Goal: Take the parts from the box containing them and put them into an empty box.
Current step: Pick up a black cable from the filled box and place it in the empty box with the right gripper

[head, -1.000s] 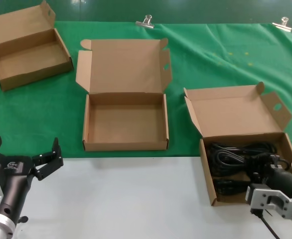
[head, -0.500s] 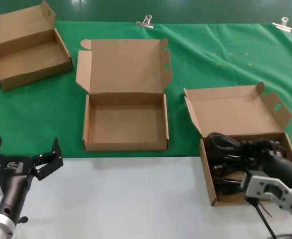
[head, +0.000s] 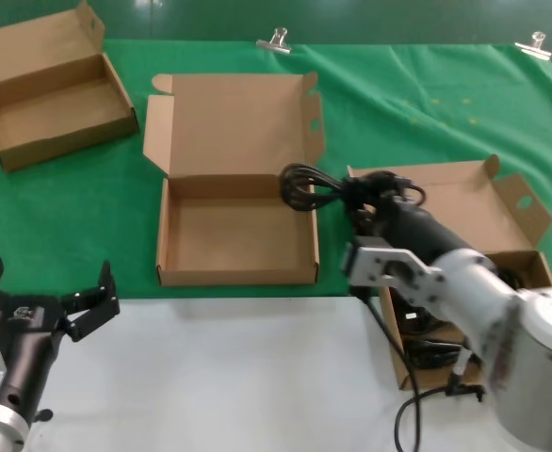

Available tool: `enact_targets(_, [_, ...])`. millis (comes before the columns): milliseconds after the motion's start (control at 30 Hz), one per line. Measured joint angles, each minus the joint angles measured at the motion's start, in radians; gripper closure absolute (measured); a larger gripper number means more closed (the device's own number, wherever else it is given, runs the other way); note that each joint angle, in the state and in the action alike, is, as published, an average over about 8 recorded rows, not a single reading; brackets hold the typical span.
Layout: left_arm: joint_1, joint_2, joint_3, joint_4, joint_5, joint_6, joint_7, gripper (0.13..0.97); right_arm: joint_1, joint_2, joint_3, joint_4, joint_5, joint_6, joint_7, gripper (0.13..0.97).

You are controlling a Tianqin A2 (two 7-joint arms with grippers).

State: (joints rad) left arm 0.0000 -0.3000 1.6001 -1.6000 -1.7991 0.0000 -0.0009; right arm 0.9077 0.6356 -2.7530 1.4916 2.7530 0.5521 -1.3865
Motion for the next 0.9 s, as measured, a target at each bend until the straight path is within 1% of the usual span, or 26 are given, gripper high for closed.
enact_targets(133, [0.0,0.0,0.0,0.0,0.0,0.0,0.0,0.132,0.053,-0.137,0.0,-0.175,0.0,-0.085,-0.042,0.884])
enact_targets(333, [0.0,0.0,0.0,0.0,0.0,0.0,0.0,0.132,0.119,-0.338,0.0,-0.481,0.0,-0.234,-0.081,0.884])
enact_targets(467, [0.0,0.0,0.0,0.0,0.0,0.0,0.0,0.132,0.154,-0.447,0.0,-0.682,-0.003,-0.335,-0.09,0.884])
enact_targets(533, [0.0,0.0,0.0,0.0,0.0,0.0,0.0,0.132,0.17,-0.493,0.0,-0.778,-0.023,-0.391,-0.073,0.884])
enact_targets(600, [0.0,0.0,0.0,0.0,0.0,0.0,0.0,0.132,0.185,-0.533,0.0,-0.869,-0.064,-0.454,-0.034,0.884])
enact_targets(667, [0.0,0.0,0.0,0.0,0.0,0.0,0.0,0.132,0.2,-0.566,0.0,-0.952,-0.13,-0.522,0.032,0.884])
enact_targets(800, [0.0,0.0,0.0,0.0,0.0,0.0,0.0,0.132,0.224,-0.608,0.0,-1.074,-0.307,-0.651,0.208,0.885])
enact_targets(900, [0.0,0.0,0.0,0.0,0.0,0.0,0.0,0.132,0.236,-0.623,0.0,-1.126,-0.444,-0.722,0.344,0.885])
